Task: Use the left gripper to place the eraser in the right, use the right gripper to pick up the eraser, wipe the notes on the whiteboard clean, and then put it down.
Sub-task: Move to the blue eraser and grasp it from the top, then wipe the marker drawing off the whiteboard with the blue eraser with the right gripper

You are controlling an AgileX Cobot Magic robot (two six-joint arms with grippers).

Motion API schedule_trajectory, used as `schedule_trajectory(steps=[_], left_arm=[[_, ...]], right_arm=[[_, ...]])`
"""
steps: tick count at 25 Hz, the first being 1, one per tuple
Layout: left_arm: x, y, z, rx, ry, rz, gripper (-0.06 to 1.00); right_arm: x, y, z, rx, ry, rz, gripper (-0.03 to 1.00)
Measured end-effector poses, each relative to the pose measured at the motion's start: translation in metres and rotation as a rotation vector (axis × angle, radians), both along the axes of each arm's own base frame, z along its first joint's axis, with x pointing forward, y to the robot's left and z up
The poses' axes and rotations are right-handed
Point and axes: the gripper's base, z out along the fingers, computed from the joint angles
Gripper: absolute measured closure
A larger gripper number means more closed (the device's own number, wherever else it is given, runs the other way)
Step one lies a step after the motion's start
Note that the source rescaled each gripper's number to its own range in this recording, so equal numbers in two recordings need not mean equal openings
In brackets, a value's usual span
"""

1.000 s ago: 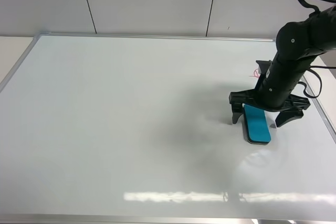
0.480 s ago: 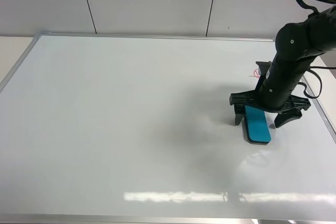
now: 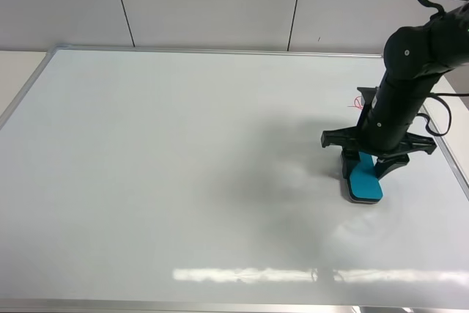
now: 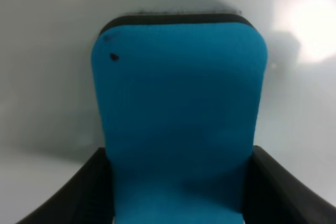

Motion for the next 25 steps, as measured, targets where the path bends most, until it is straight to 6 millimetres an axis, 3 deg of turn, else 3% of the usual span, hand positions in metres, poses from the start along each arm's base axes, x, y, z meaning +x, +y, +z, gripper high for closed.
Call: schedule_trajectory(steps=[4,11,25], left_arm=[[0.0,0.0,0.0,0.0,0.0,0.0,-0.06],[0.0,0.0,0.0,0.0,0.0,0.0,-0.06],[0.0,0.0,0.0,0.0,0.0,0.0,-0.06]], right_arm=[[0.024,0.001,0.022,-0.002,-0.041,0.017,0.93],[0.072,-0.019,0.033,0.009,-0.081,-0.048,0.93],[0.149,-0.029,-0.003,0.034,-0.009,-0.081,0.93]])
